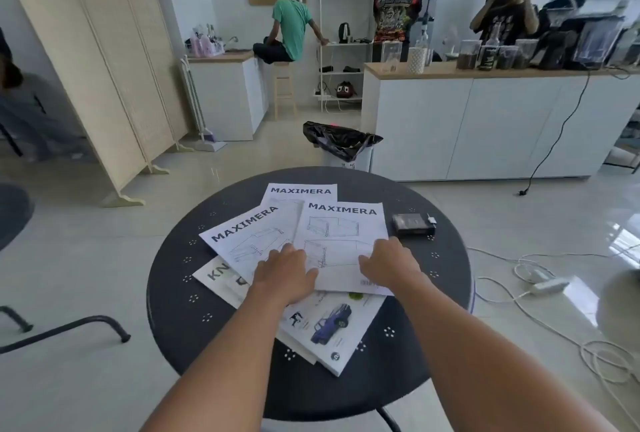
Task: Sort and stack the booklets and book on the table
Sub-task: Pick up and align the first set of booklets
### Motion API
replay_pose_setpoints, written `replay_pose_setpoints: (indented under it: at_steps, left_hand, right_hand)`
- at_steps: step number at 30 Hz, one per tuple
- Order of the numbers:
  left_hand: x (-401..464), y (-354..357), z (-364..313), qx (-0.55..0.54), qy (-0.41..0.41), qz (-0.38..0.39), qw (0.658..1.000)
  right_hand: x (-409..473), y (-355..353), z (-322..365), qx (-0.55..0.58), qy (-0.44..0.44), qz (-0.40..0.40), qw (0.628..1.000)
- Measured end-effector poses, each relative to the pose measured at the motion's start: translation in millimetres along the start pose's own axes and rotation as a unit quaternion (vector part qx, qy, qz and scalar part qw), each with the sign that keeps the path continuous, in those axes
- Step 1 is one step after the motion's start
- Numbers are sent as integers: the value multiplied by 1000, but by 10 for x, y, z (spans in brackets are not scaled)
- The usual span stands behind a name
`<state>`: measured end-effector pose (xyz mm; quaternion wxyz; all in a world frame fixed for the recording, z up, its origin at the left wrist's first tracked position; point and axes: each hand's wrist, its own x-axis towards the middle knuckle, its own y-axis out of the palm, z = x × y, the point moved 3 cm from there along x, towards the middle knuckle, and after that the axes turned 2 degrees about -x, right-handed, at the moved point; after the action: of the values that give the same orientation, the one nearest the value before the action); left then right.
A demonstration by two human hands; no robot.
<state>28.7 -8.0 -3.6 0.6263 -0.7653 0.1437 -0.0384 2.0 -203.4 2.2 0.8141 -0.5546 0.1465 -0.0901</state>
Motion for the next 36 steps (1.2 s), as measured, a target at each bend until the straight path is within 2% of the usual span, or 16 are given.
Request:
replay_pose_setpoints:
  at_steps: [11,14,18,21,25,28,29,32,36]
  left_hand:
    - [-19,32,39,-172,-120,-45,977]
    - [21,24,77,-243,-146,-36,958]
    - [59,10,140,-344,-118,-46,930]
    - [74,-60,188,-422,-97,-84,897]
    - [71,-137,355,-472,-91,-127,868]
    - [57,-159,516,-522,-96,-137,836]
    - [51,-155,567,-524,-97,-132,836]
    - [34,-102,723,-466,-103,-125,870]
    - [-61,-73,949,-363,-162,-213,893]
  right_hand:
    - [-29,37,-184,188,76,-37,978]
    - [9,18,-219,224,58,-46,972]
    - [91,-56,-194,262,22,-63,963]
    - [183,-90,-85,288,2,-26,957]
    - [260,-10,19,390,23,65,918]
    - [322,24,77,412,19,67,908]
    - [344,23,116,409,12,63,910]
    - [364,44,250,398,-18,50,916]
    - [369,139,332,414,-42,22,909]
